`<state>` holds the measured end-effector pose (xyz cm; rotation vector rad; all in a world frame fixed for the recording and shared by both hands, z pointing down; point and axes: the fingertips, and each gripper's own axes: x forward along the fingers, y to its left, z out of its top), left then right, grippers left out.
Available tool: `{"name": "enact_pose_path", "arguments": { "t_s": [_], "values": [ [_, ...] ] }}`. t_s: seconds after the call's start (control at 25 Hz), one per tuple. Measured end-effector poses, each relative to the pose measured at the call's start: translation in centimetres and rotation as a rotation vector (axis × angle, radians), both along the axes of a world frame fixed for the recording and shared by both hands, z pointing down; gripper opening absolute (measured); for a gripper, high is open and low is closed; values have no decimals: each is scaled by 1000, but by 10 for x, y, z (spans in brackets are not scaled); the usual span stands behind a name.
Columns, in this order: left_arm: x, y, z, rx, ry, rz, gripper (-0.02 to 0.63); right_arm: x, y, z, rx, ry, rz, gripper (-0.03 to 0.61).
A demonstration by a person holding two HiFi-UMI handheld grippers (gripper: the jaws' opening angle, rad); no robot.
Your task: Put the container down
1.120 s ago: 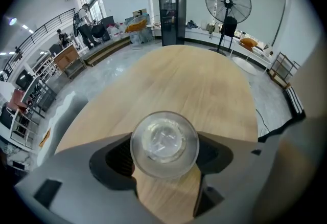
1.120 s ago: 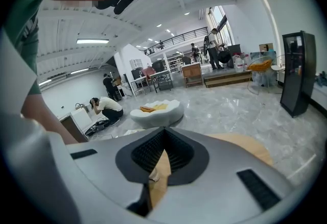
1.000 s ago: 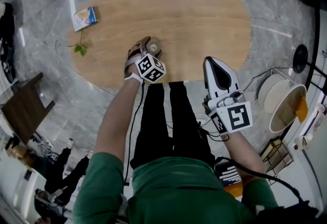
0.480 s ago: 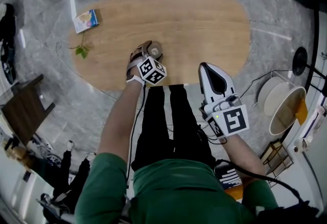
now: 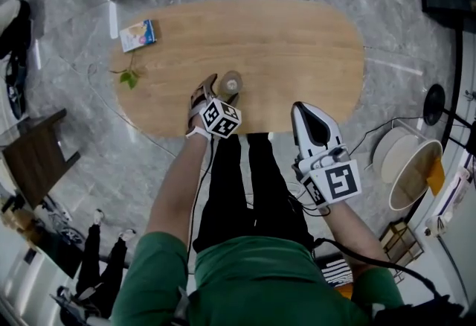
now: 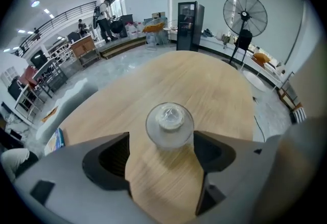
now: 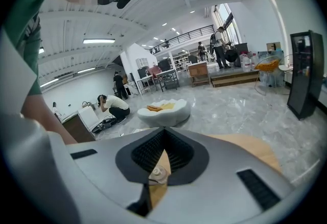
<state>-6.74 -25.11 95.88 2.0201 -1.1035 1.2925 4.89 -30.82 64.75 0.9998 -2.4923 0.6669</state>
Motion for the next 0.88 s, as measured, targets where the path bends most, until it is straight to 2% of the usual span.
{"name": "enact_pose_path", "arguments": {
  "t_s": [0.28,0.4,0.48,0.52,0.64,0.76,0.88],
  "values": [
    [-48,48,-82,15,27,-198,383,-2,-3,-45,43,-10,20,14],
    [-67,61,-141,83,52,-256,382,-6,-2,-72,59,-25,38,14],
    [-76,59,-188,167,76,-289,371,-12,-1,-93,83,-46,40,14],
    [-79,56,-214,218,90,-308,344,-15,1,-104,95,-55,38,14],
    [-75,57,-298,337,143,-362,189,-13,14,-139,106,-64,46,14],
    [-60,51,-380,468,211,-381,91,-6,26,-174,126,-77,64,14],
    [-49,33,-456,608,287,-382,51,-4,28,-209,178,-96,68,14]
  ]
}}
